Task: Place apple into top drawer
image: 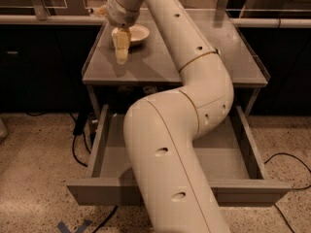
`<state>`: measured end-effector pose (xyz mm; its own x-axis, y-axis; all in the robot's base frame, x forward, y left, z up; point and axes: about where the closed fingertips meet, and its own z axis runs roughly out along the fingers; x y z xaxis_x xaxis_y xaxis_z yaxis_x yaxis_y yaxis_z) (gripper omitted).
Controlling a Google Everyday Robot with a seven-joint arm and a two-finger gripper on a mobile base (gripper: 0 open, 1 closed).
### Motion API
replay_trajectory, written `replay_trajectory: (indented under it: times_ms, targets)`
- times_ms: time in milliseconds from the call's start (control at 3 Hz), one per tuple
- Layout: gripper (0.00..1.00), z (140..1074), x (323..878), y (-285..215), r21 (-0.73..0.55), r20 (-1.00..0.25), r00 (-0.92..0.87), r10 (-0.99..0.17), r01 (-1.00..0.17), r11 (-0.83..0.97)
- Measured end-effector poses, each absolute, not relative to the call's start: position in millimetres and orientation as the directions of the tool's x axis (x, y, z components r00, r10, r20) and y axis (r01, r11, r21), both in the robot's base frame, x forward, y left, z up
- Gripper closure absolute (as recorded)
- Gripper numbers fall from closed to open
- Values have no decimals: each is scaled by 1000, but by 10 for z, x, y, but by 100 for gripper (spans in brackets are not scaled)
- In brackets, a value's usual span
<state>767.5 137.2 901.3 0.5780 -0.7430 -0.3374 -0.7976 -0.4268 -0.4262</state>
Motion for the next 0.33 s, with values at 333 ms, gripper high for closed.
replay_trajectory:
  times_ms: [333]
  targets:
    - [0, 10027, 7477, 1637, -545, -142, 632, -762, -692, -473]
